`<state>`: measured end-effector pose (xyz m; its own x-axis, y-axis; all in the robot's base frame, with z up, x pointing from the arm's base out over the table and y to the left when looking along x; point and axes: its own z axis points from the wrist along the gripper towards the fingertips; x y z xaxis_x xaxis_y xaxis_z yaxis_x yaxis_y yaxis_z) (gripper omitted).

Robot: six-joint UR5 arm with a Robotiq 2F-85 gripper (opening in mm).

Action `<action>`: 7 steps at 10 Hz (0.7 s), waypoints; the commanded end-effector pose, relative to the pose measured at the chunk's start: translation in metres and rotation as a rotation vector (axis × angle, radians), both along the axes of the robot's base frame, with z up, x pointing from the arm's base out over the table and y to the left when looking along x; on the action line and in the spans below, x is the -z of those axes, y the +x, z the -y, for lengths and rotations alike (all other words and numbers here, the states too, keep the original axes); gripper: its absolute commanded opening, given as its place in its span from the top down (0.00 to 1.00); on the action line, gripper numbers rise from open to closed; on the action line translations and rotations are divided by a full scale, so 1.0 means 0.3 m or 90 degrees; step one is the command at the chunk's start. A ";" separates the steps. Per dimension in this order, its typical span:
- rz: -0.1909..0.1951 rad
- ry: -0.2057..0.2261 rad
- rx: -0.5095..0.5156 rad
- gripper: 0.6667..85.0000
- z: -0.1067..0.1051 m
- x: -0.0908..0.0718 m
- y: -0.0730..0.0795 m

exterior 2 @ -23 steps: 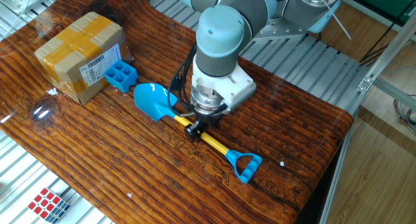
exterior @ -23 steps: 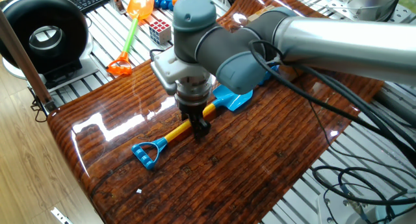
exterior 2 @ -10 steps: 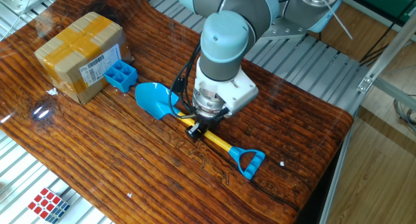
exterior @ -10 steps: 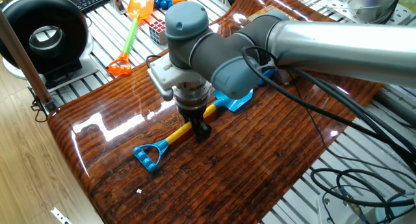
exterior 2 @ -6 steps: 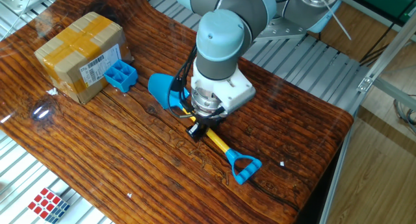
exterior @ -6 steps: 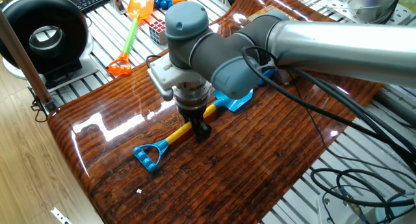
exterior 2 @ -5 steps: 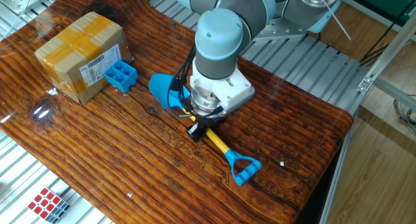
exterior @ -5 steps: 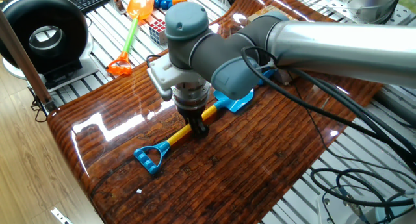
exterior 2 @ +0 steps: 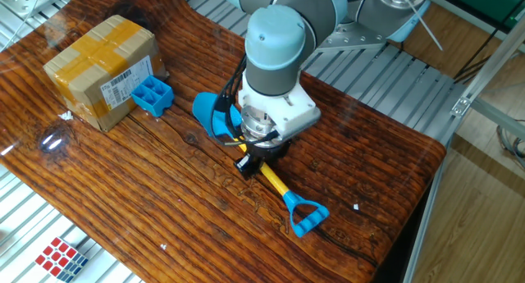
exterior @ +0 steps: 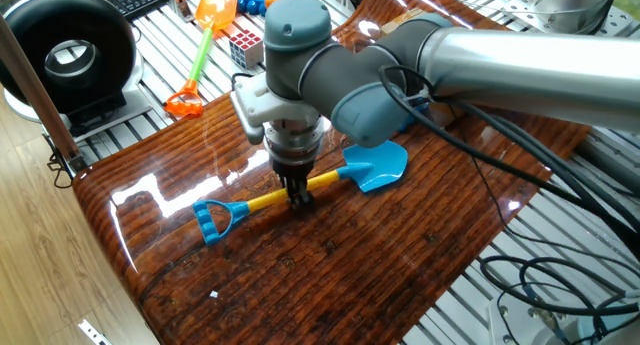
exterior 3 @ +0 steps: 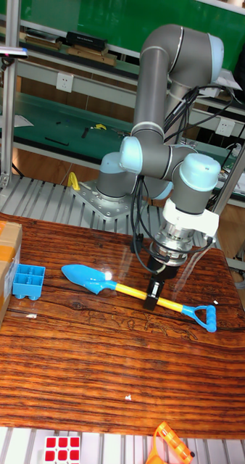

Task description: Use a shovel to scoop up an object

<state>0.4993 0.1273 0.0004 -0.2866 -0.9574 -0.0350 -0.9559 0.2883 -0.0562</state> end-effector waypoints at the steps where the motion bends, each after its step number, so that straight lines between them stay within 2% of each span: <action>1: -0.004 0.036 0.029 1.00 -0.027 -0.026 -0.004; 3: -0.010 0.068 0.031 1.00 -0.052 -0.041 -0.007; 4: -0.012 0.093 0.031 1.00 -0.080 -0.051 -0.007; 5: -0.011 0.103 0.028 1.00 -0.093 -0.055 -0.005; 7: -0.009 0.107 0.024 1.00 -0.082 -0.072 -0.001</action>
<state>0.4969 0.1473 0.0143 -0.3184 -0.9361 -0.1495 -0.9466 0.3224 -0.0028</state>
